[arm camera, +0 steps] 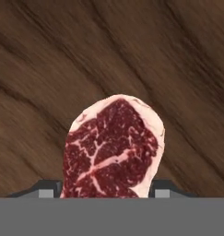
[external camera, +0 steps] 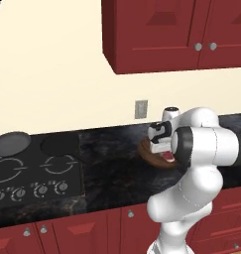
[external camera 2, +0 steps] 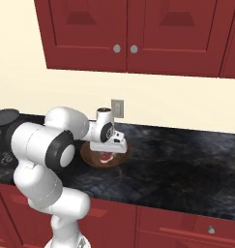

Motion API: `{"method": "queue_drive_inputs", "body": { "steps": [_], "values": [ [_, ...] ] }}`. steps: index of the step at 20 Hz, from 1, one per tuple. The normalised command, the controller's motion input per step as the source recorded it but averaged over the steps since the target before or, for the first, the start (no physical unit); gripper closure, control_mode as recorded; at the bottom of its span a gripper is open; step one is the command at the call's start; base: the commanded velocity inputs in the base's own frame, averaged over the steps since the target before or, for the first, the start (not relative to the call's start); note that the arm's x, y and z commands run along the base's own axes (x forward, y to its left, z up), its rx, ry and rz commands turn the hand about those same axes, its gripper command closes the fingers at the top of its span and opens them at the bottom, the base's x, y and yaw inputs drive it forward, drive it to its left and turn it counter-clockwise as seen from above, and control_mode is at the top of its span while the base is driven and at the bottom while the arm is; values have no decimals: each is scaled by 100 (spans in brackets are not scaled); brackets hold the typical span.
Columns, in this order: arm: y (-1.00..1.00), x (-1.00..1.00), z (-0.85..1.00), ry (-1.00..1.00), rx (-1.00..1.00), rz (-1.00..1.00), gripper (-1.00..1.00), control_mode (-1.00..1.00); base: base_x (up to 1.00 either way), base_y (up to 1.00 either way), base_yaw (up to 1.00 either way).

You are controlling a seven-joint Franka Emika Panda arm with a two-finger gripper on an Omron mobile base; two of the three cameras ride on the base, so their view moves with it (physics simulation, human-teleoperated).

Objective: Place one of the steaks on the plate and the other in the bowl. Then place the bowl in the fridge.

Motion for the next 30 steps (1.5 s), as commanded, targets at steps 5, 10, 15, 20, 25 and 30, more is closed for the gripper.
{"method": "queue_drive_inputs", "body": {
  "steps": [5, 10, 15, 20, 25, 30],
  "values": [
    [0, 0, 0, 0, 0, 0, -100, -100, 0, 0, 0],
    [0, 0, 4, 4, 0, -1, -100, -100, 0, 0, 0],
    [0, 0, 39, 6, 1, -1, -100, -100, 0, 0, 0],
    [0, -28, 65, 0, 2, -1, -100, -100, 0, 0, 0],
    [0, -79, 40, 2, 6, 0, -100, -100, 0, 0, 0],
    [13, -98, 39, 0, 0, 0, -100, -100, 0, 0, 0]
  ]
}}
